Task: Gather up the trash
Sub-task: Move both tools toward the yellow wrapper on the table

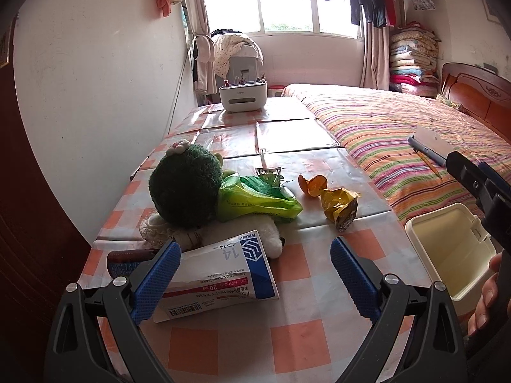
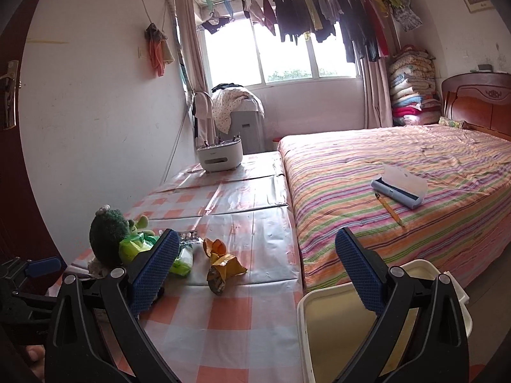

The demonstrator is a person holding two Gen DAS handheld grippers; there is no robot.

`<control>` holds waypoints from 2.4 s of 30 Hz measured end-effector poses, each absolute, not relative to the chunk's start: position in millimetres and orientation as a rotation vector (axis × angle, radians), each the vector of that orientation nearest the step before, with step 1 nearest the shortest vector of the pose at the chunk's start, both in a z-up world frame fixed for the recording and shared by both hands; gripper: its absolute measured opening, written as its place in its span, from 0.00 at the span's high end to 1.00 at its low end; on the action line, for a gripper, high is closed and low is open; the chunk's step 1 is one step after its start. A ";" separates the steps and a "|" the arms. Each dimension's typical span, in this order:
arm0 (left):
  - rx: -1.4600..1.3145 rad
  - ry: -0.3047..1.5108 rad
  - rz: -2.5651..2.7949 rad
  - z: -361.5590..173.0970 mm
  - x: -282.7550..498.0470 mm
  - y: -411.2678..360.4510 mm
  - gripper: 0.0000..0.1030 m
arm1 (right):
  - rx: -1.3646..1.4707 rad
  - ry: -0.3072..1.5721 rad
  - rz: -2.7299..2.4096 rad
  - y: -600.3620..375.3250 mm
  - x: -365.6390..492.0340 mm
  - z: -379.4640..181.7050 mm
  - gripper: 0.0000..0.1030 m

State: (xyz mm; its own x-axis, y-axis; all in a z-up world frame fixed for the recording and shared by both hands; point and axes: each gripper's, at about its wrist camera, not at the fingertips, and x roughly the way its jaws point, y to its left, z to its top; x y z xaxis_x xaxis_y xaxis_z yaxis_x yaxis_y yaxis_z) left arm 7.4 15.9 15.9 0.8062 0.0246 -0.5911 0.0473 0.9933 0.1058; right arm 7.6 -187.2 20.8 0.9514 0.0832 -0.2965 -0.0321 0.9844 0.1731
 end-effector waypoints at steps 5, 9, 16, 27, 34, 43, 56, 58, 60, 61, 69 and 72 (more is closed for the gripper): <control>0.111 0.658 -0.005 25.4 21.4 19.6 0.10 | 0.168 0.253 0.116 -183.8 31.5 47.5 0.06; 0.136 0.621 0.024 35.4 29.4 17.4 0.10 | 0.124 0.209 0.145 -174.8 49.4 59.0 0.06; 0.122 0.626 0.046 11.2 39.8 23.9 0.10 | 0.122 0.266 0.152 -177.7 62.2 13.4 0.06; 0.102 0.691 0.043 -3.8 53.2 26.5 0.10 | 0.125 0.333 0.184 -170.2 74.3 -1.6 0.06; 0.073 0.720 0.022 -8.0 55.0 28.8 0.10 | 0.147 0.402 0.172 -175.2 70.7 -10.1 0.06; 0.083 0.727 -0.007 -9.2 53.2 17.6 0.10 | 0.133 0.442 0.086 -182.2 50.0 -17.1 0.06; 0.102 0.740 -0.019 -13.6 50.5 10.7 0.10 | 0.135 0.511 0.049 -184.7 31.1 -29.0 0.06; 0.106 0.743 -0.022 -15.5 51.0 9.3 0.10 | 0.121 0.493 0.037 -184.3 29.5 -27.4 0.06; 0.110 0.746 -0.023 -16.4 51.5 8.0 0.10 | 0.112 0.486 0.032 -183.9 29.5 -26.5 0.06; 0.112 0.747 -0.024 -16.6 51.7 7.3 0.10 | 0.111 0.487 0.030 -183.6 30.0 -26.4 0.06; 0.113 0.751 -0.027 -17.3 52.0 5.9 0.10 | 0.098 0.487 0.023 -183.0 30.5 -26.1 0.06; 0.117 0.752 -0.028 -17.8 51.8 4.9 0.10 | 0.095 0.485 0.020 -183.5 30.5 -26.1 0.06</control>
